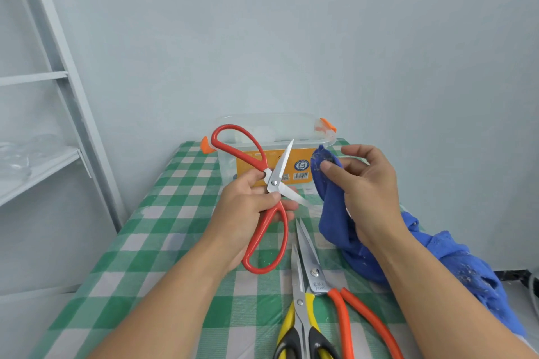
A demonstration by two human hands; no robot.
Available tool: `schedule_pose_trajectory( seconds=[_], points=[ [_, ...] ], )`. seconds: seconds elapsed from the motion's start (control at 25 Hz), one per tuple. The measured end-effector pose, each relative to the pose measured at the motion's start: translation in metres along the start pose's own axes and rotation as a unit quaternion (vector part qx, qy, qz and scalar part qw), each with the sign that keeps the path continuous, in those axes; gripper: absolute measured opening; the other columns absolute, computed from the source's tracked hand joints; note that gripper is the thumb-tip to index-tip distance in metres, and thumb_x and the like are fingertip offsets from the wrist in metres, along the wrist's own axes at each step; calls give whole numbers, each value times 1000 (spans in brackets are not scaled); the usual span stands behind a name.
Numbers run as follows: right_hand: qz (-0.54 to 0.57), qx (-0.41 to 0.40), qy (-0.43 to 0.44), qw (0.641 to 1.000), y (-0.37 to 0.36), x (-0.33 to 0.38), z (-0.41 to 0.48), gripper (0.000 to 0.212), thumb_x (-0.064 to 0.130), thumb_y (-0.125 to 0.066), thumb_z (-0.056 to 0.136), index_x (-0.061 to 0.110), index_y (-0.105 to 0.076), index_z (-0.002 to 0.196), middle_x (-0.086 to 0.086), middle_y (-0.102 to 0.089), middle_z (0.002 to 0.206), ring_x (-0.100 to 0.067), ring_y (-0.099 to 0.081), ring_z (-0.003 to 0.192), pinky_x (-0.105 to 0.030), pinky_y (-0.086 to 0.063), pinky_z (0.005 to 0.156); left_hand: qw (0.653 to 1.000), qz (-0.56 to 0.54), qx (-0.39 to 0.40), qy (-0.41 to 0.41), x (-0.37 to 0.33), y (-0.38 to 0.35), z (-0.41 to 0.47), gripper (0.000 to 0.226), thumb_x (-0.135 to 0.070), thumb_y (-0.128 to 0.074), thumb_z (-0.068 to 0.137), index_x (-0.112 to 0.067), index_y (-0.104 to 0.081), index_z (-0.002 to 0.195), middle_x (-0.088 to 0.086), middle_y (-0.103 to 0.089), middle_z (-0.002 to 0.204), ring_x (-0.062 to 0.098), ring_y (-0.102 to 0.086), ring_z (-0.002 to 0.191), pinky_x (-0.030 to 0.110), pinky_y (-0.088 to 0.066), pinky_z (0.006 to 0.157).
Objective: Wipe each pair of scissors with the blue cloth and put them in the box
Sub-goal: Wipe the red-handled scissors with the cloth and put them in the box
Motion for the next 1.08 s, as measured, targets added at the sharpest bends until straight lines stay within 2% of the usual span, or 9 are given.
schedule_pose_trajectory(
  seconds=[0.12, 0.2, 0.36, 0.52, 0.64, 0.72, 0.88, 1.0, 1.08],
  points=[
    [-66, -9, 22, 998, 2, 0, 1, 18, 13, -72, 92, 18, -54, 93, -18, -72, 81, -20, -66, 68, -38, -53, 69, 1000, -29, -3, -7, -1, 0, 1, 33, 10, -48, 98, -9, -59, 122, 17, -75, 94, 37, -74, 90, 33, -60, 71],
    [-55, 7, 32, 998, 0, 0, 0, 16, 9, -69, 94, 15, -56, 85, -18, -70, 76, -19, -64, 67, -37, -54, 70, 999, -32, -4, -7, 0, 0, 1, 36, 10, -49, 98, -8, -56, 129, 20, -75, 97, 36, -74, 89, 33, -60, 71],
    [50, 12, 26, 998, 2, 4, 2, 17, -2, -63, 94, 12, -67, 86, -2, -72, 74, -17, -67, 73, -31, -56, 70, 999, -14, -27, -18, -2, 1, 1, 34, 8, -50, 98, -17, -59, 120, 12, -77, 94, 34, -75, 88, 39, -62, 79],
    [200, 62, -44, 977, -1, 3, 4, 27, -15, -57, 87, 2, -70, 103, -13, -72, 90, -26, -68, 77, -31, -55, 67, 998, 24, -41, -29, -3, 2, 0, 20, 6, -51, 99, -3, -63, 112, 17, -75, 100, 29, -76, 88, 42, -62, 80],
    [160, 96, -43, 981, -7, 0, 4, 51, -25, -56, 80, 3, -64, 122, -10, -73, 109, -23, -72, 87, -28, -57, 70, 997, 41, -50, -40, -3, 3, 0, 19, 5, -51, 99, -3, -64, 110, 14, -77, 95, 28, -76, 86, 47, -61, 84],
    [163, 97, -39, 981, -8, 0, 4, 57, -30, -52, 78, 3, -63, 122, -10, -71, 117, -20, -73, 87, -25, -58, 71, 996, 45, -59, -45, -4, 3, -1, 19, 5, -51, 98, -5, -64, 108, 13, -77, 92, 29, -76, 85, 48, -61, 84],
    [204, 118, -39, 971, -8, 2, 3, 47, -28, -50, 83, 5, -65, 113, -10, -73, 107, -23, -73, 89, -28, -59, 76, 996, 41, -68, -51, -4, 4, -1, 17, 6, -52, 98, -4, -64, 107, 15, -74, 92, 29, -76, 82, 50, -60, 85],
    [150, 105, -31, 983, -7, -2, 3, 42, -24, -57, 84, 10, -70, 104, -11, -73, 104, -29, -72, 93, -36, -57, 85, 995, 41, -70, -51, -5, 3, -1, 18, 6, -51, 98, -5, -64, 103, 12, -72, 88, 30, -76, 80, 48, -61, 82],
    [93, 85, -21, 992, -5, -3, 3, 35, -18, -64, 84, 12, -72, 99, -8, -76, 99, -28, -73, 90, -37, -57, 82, 995, 45, -71, -49, -5, 3, -1, 18, 6, -52, 98, -6, -65, 103, 8, -73, 84, 30, -76, 80, 47, -62, 82]
  ],
)
Point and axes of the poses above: each hand's wrist, its own z-axis towards the middle knuckle, its own y-axis out of the back of the hand, x = y × z, the point moved 4 cm from there along z, towards the middle knuckle
